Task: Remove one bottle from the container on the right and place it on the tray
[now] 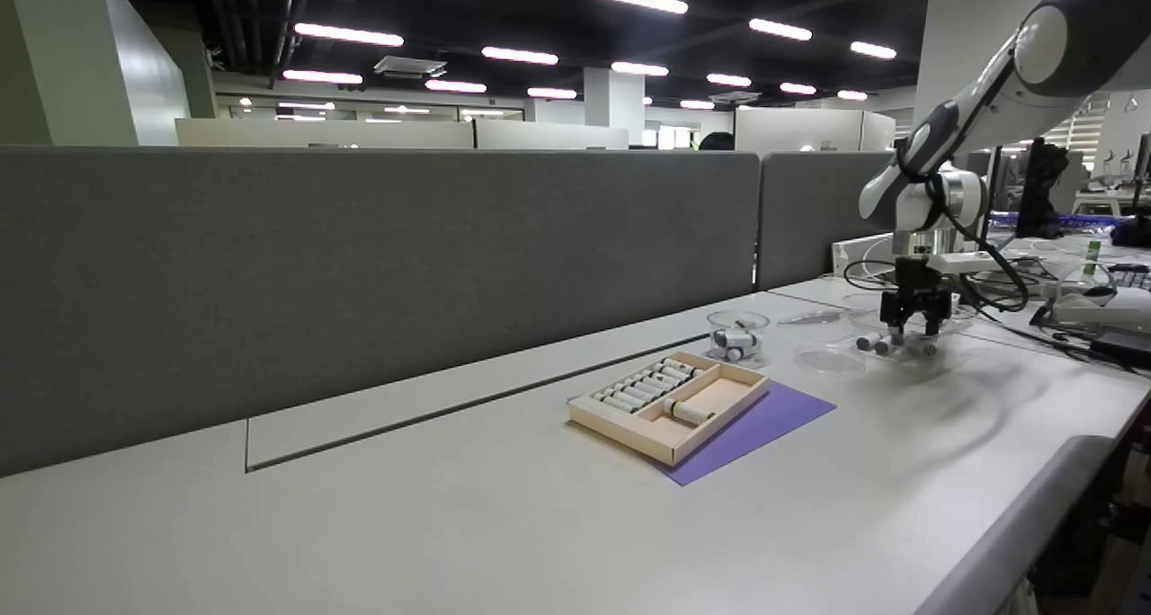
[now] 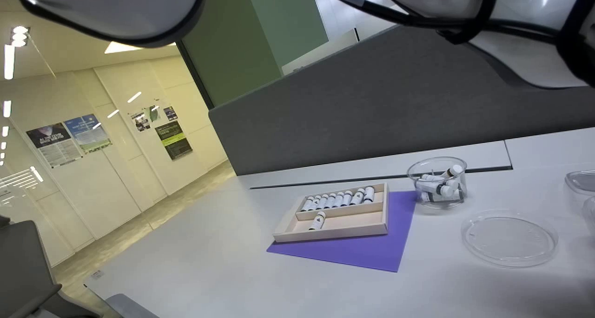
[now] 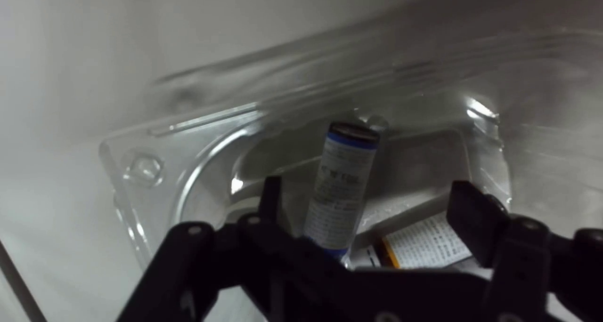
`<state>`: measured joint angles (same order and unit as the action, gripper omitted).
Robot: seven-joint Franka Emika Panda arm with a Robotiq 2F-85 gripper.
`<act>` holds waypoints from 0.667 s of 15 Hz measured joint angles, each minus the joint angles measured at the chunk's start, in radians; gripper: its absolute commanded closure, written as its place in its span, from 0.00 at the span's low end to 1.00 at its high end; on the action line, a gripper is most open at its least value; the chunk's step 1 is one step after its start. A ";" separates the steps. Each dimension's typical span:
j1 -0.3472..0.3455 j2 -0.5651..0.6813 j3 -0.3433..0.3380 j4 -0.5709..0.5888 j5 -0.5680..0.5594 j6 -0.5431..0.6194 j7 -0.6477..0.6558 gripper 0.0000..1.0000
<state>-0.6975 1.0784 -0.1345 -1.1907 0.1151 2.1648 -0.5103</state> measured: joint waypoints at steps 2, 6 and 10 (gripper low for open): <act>0.000 0.012 0.000 0.008 -0.002 -0.004 0.000 0.56; -0.002 0.035 0.000 0.043 -0.012 -0.023 0.005 0.86; -0.002 0.041 -0.006 0.067 -0.019 -0.046 0.008 0.95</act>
<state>-0.6999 1.1198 -0.1401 -1.1235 0.0961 2.1191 -0.5023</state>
